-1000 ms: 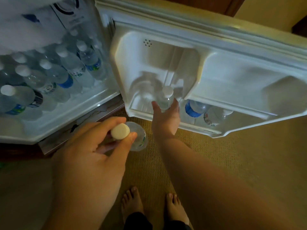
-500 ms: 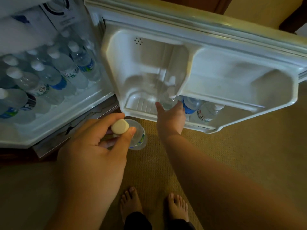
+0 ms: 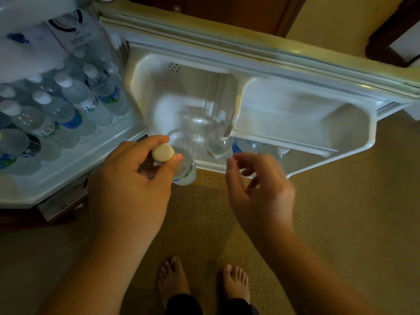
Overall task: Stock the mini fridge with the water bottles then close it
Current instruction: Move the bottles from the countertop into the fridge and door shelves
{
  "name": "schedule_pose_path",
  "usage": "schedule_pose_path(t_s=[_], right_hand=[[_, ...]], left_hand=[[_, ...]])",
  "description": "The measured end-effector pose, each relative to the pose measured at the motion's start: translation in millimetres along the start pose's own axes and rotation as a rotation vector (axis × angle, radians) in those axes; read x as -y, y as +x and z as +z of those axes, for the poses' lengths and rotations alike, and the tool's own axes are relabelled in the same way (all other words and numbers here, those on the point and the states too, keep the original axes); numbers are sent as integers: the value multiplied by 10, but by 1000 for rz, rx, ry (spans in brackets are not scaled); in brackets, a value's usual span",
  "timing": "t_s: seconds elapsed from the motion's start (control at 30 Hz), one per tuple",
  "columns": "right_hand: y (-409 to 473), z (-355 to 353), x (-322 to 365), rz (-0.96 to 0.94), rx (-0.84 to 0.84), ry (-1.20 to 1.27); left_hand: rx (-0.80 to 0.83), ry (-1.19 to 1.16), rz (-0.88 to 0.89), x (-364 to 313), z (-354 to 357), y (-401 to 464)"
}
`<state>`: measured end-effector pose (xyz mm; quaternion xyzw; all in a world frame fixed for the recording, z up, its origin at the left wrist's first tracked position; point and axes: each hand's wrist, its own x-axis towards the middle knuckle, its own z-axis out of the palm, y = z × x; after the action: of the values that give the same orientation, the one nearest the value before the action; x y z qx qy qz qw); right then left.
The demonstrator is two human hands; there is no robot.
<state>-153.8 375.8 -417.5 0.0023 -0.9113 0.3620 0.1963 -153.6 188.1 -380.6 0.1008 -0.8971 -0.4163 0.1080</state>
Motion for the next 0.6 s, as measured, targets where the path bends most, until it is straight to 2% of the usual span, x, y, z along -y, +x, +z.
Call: schedule_pose_path(t_s=[0.1, 0.2, 0.3, 0.43, 0.6], right_hand=[[503, -493, 240, -284, -164, -62], [1073, -716, 318, -314, -219, -235], [1497, -678, 249, -226, -125, -415], [1682, -488, 2, -125, 126, -540], [1634, -384, -129, -179, 97, -604]], left_hand=[[-12, -16, 32, -31, 80, 97], [-17, 7, 76, -41, 181, 211], [-32, 3, 79, -22, 308, 322], [-14, 0, 67, 1, 465, 471], [49, 23, 86, 86, 663, 661]])
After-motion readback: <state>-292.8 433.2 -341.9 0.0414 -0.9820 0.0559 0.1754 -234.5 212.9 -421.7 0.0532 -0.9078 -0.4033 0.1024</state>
